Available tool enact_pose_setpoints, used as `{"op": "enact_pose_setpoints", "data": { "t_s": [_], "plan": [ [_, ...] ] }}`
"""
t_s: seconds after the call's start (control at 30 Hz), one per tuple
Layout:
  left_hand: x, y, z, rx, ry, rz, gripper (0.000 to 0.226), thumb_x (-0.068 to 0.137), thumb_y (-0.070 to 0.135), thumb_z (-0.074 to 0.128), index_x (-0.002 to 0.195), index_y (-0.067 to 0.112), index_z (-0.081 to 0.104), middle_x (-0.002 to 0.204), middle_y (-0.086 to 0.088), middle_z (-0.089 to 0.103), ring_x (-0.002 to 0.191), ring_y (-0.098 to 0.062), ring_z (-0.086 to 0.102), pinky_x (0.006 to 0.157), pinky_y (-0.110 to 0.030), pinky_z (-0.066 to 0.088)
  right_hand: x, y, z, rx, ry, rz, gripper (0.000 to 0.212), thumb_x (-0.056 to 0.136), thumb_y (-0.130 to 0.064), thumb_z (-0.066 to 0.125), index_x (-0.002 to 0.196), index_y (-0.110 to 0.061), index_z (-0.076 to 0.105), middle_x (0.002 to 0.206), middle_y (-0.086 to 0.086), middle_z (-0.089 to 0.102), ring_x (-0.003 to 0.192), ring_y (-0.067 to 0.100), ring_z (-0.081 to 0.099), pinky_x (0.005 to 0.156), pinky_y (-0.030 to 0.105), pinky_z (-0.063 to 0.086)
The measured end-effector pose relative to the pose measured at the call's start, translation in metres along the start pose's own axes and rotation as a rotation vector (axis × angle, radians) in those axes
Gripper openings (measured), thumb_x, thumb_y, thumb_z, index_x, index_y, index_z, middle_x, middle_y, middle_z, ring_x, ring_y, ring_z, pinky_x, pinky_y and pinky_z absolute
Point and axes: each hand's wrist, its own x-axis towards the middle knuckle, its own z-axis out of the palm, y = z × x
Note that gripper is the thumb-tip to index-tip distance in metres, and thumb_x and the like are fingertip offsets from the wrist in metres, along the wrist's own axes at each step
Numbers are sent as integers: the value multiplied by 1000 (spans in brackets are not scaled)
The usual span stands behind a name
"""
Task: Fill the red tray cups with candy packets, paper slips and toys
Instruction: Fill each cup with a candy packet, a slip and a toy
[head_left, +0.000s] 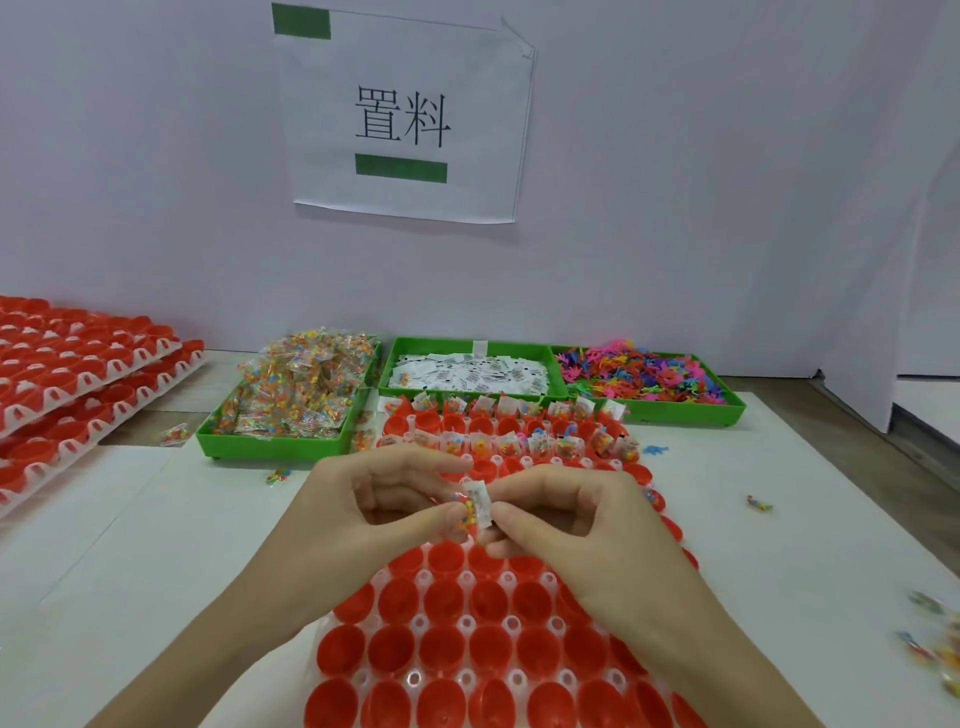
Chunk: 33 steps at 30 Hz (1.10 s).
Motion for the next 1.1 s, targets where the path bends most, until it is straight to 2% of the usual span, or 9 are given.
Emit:
{"op": "enact_pose_setpoints", "data": {
  "t_s": [0.13,0.27,0.43,0.53,0.67,0.83,0.9,1.03,1.1],
  "plan": [
    [-1,2,-1,36,-20,-46,20,79,28,84,99,26,82,83,-11,79,82,-27,77,79,-31,60,-2,0,-1,-62,-55,7,21,98,-6,65,101,-20,81,89,4,79,85,20,77,79,27,61],
    [-2,4,1,56,-22,-36,12,79,22,85,90,22,80,85,-11,79,83,-29,77,83,-41,61,-3,1,-1,-80,-57,16,20,98,-9,66,98,-22,81,87,3,79,84,20,77,80,28,61],
    [-2,7,0,34,-32,-17,10,78,17,84,84,16,77,91,-11,79,88,-27,77,82,-31,62,2,-3,-8,-73,6,17,19,98,-5,63,99,-13,79,87,7,79,83,20,76,75,26,61],
    [-1,8,-3,-21,-14,-31,8,79,14,82,84,15,76,90,-13,79,84,-26,78,74,-22,60,17,-8,-26,-134,110,14,21,99,-2,60,99,-12,78,86,6,79,81,20,76,72,24,61],
    [1,6,-4,-36,64,-21,8,78,17,81,83,17,74,82,-13,78,77,-25,78,61,-14,55,64,-7,-69,-364,263,41,19,100,-3,59,100,-11,75,83,7,77,73,14,74,65,23,59],
    [3,0,-8,9,97,-7,11,77,24,81,86,21,75,81,-11,76,73,-27,75,72,-23,60,144,23,-139,-771,409,143,17,99,-4,58,104,-4,75,94,13,76,83,22,71,75,31,58],
    [4,-1,-9,22,108,-5,10,77,23,81,86,20,75,82,-10,76,72,-27,75,70,-22,59,168,36,-165,-924,418,162,18,98,-3,58,100,-7,76,104,17,75,94,28,71,87,34,55],
    [6,-2,-10,43,122,-10,9,76,24,81,83,22,75,81,-10,76,70,-27,75,68,-22,59,192,57,-193,-1152,358,178,22,99,-4,60,109,-12,78,115,16,74,88,27,65,76,26,43],
    [6,-3,-11,61,129,-10,9,76,24,81,83,22,75,80,-10,76,69,-26,75,69,-25,60,201,63,-197,-1242,331,160,28,99,-2,59,119,-12,75,114,17,74,83,27,64,75,29,46]
  ]
}}
